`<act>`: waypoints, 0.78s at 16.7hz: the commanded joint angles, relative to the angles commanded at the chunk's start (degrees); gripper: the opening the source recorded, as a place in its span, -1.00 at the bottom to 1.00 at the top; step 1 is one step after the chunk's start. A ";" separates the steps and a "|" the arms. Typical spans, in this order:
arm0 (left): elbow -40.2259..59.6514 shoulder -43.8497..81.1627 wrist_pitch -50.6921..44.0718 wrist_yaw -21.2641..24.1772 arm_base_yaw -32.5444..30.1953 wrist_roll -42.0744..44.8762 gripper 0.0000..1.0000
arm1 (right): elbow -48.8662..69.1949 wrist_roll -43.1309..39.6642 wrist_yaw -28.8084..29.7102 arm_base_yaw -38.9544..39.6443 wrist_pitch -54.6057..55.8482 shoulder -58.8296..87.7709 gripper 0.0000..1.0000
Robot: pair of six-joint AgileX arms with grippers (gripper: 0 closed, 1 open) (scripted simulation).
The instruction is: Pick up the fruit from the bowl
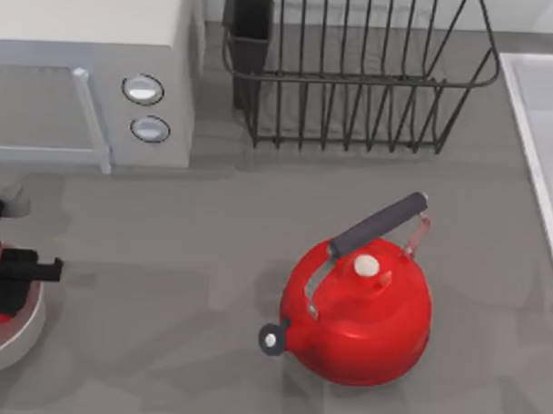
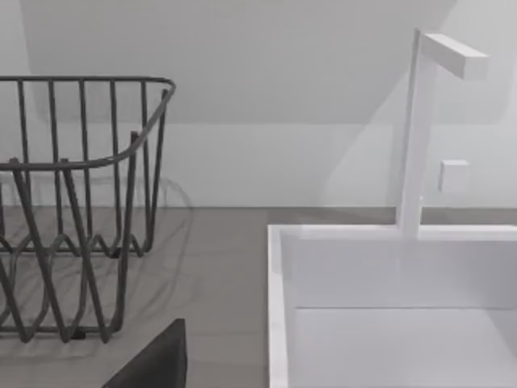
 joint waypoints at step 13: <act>1.56 -8.61 -9.01 -0.26 0.31 0.93 -1.00 | 0.00 0.00 0.00 0.00 0.00 0.00 1.00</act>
